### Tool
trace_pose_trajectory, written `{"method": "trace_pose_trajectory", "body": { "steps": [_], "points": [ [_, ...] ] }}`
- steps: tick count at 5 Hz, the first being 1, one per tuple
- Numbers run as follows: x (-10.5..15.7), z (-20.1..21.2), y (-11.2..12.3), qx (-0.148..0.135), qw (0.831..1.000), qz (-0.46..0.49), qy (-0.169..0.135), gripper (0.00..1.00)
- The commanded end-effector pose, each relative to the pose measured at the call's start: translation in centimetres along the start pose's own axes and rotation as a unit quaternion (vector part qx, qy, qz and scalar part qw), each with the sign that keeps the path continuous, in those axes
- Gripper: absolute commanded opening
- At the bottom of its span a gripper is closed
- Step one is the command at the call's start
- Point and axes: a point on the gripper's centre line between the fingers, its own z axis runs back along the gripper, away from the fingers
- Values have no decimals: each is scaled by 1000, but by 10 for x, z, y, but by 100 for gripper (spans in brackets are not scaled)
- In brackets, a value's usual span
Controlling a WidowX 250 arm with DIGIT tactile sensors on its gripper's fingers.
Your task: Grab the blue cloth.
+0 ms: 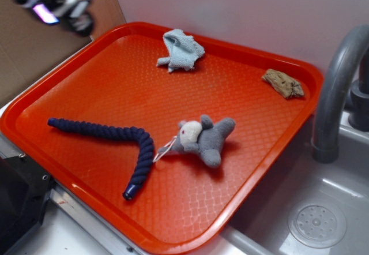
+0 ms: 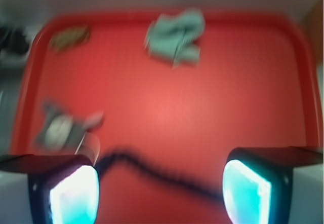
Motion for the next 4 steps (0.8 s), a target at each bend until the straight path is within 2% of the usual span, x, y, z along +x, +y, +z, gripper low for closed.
{"method": "trace_pose_trajectory", "body": {
  "steps": [1,3,4],
  "points": [
    [46,-36,20,26,999,7,-36,100],
    [46,-36,20,26,999,7,-36,100],
    [75,-96,10,26,999,-9,-32,100]
  ]
}}
